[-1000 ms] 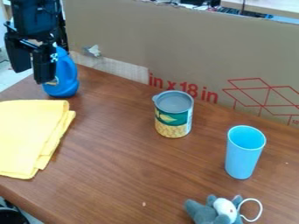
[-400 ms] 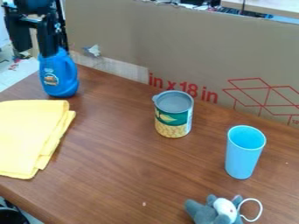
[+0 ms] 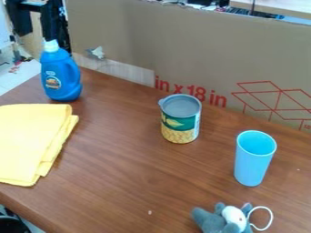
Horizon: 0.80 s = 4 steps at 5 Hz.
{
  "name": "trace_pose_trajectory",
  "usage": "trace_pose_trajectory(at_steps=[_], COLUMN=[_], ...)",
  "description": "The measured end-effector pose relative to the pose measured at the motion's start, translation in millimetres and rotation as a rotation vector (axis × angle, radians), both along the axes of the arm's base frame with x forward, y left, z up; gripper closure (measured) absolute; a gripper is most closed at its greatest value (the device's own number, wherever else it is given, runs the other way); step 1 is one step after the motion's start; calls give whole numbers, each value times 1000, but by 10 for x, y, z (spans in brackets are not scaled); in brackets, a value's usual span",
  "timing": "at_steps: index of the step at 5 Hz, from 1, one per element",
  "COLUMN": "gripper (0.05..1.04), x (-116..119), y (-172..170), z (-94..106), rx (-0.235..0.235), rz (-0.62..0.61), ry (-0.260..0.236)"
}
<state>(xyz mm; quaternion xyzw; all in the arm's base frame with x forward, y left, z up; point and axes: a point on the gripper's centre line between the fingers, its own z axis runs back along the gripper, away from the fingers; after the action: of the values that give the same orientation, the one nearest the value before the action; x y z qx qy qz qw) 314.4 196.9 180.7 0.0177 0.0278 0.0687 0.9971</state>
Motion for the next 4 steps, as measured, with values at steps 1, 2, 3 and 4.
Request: trace_pose_trajectory(at_steps=[1,2,3,4], gripper=[79,79,79,79], x=[99,207,315,324], y=[168,281,367,512], z=[11,-8,-94,-139], rx=[72,119,102,64], rz=[25,7,-5,19], ry=[-4,-32,-49,-91])
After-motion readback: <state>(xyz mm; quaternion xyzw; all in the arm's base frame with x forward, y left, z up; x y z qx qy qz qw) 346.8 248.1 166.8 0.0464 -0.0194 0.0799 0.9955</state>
